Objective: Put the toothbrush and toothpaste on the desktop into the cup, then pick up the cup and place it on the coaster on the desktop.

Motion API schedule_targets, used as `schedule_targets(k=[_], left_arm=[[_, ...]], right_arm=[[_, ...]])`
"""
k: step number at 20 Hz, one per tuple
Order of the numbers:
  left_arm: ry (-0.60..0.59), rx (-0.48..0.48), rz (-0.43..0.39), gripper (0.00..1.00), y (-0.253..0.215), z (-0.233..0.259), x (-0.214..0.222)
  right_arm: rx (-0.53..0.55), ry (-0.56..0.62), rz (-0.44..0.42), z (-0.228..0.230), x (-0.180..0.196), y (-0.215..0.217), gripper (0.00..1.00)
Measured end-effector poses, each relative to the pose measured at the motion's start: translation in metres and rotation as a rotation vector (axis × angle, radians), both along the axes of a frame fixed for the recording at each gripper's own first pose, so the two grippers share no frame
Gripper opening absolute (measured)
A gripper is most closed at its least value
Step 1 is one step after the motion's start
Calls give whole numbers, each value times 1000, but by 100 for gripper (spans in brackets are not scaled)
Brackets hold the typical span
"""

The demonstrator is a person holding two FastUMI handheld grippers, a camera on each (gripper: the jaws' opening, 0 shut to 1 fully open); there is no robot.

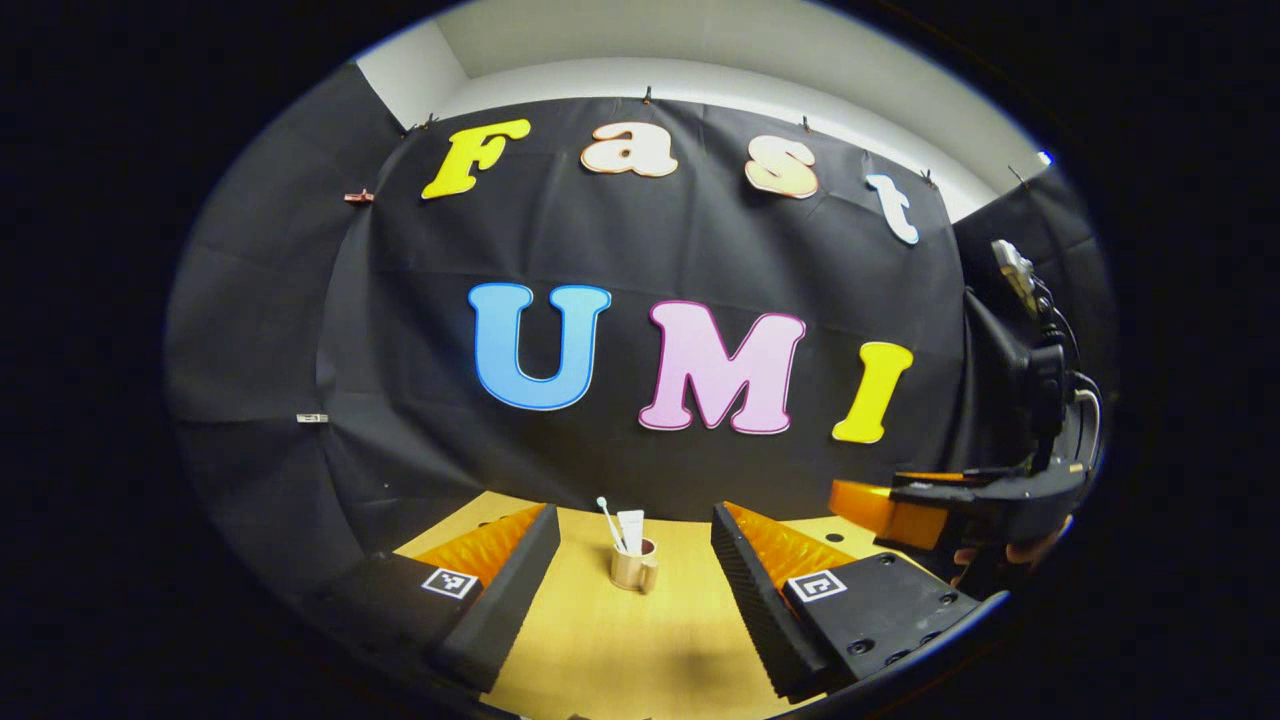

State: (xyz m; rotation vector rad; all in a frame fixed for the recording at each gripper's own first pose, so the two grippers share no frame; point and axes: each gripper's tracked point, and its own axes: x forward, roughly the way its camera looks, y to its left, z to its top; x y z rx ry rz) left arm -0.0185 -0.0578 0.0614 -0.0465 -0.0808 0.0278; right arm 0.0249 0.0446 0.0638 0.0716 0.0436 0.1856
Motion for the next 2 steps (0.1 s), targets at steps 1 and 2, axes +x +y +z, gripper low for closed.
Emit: schedule_targets(k=[1,2], left_arm=[[2,-1,-8,96,-3,-3,-3],[7,0,-12,96,-4,-6,-4]], right_arm=[[1,-9,-16,-4,-11,-7,99],[-9,-17,-27,-8,-17,-11,99]])
